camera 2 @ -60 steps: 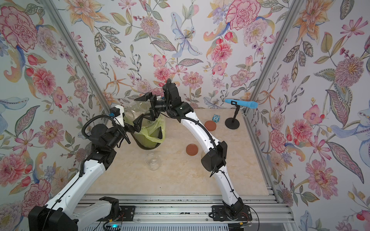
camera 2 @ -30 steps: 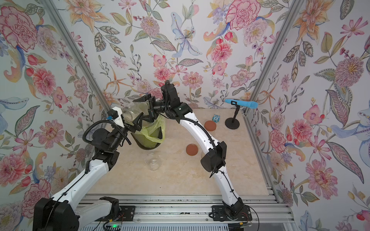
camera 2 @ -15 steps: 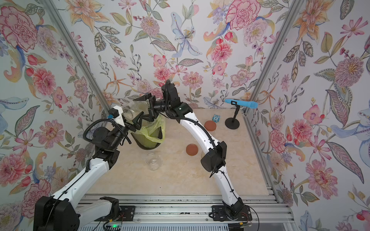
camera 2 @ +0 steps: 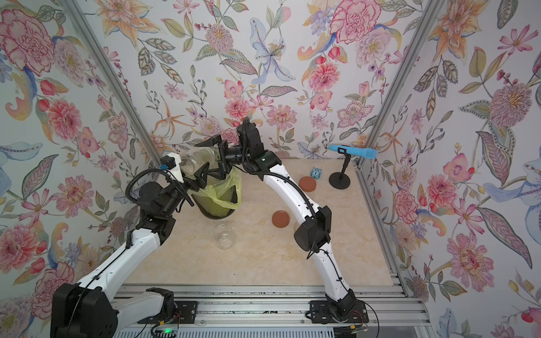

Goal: Empty moldy rice from jars
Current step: Pour the moldy rice from the jar into the trash bin.

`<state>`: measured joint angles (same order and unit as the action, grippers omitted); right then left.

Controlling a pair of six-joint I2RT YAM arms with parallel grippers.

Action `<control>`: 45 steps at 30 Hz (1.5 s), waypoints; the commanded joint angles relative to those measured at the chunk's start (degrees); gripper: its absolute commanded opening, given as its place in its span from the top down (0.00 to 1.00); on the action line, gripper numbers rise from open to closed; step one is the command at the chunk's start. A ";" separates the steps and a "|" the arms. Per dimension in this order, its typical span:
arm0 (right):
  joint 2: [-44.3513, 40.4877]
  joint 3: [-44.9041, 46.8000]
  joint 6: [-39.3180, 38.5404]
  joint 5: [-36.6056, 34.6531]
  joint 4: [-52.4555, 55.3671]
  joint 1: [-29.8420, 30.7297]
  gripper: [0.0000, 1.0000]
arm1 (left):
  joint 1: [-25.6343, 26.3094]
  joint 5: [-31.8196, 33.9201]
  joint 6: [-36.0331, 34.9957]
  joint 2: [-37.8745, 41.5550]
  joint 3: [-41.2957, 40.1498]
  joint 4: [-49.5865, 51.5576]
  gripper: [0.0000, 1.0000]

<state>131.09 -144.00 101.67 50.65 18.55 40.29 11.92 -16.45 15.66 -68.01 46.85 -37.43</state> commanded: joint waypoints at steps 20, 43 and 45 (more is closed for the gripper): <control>-6.58 3.47 -17.51 0.24 6.79 -4.72 0.00 | -1.56 2.20 -2.99 -0.76 10.98 9.75 1.00; -9.26 -0.04 -53.70 -4.70 20.12 -5.84 0.00 | -1.64 2.54 -4.00 -5.66 24.10 34.47 1.00; -9.63 0.03 -56.11 -5.70 21.28 -5.67 0.00 | -1.61 2.77 -4.15 -6.24 25.25 36.71 1.00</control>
<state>124.77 -142.82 52.36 46.76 37.41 34.11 10.87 -14.52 12.75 -74.41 68.03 -1.28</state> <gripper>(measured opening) 0.996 0.872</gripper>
